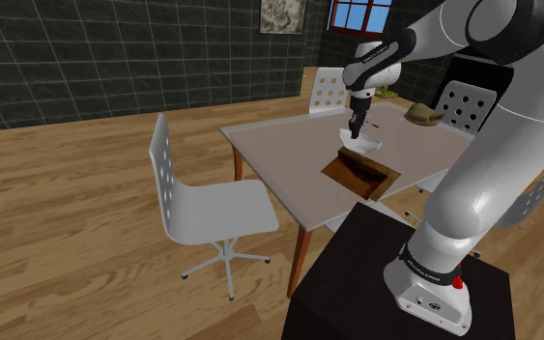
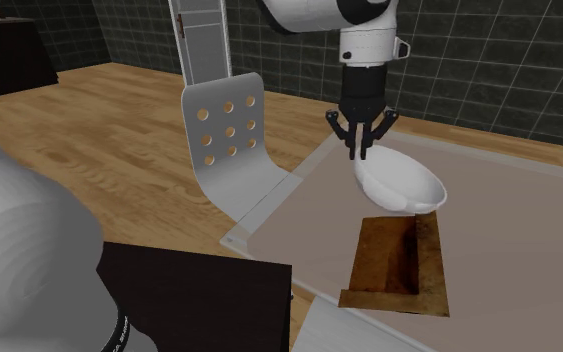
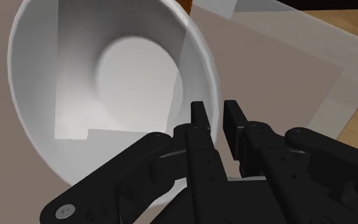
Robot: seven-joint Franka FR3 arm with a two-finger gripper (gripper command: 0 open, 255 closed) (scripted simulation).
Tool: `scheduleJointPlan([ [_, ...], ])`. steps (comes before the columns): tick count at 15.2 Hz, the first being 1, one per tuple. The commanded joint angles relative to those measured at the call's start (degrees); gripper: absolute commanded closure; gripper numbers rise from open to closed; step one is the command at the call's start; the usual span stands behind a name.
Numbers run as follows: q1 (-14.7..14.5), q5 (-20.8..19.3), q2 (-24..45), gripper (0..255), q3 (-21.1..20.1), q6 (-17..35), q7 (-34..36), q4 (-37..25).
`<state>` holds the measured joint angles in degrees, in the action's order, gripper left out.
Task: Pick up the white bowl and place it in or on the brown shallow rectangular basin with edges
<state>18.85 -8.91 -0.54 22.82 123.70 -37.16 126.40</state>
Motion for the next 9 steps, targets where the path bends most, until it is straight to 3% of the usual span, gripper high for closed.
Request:
scheduleJointPlan([
  [1,1.42,-0.26,-0.22,255,1.45,0.17,-2.81,-0.01],
  [4,3.32,-0.66,-0.83,255,3.47,-0.35,-6.59,-0.47],
  [9,3.45,0.07,1.34,255,3.64,3.53,-6.83,1.38],
])
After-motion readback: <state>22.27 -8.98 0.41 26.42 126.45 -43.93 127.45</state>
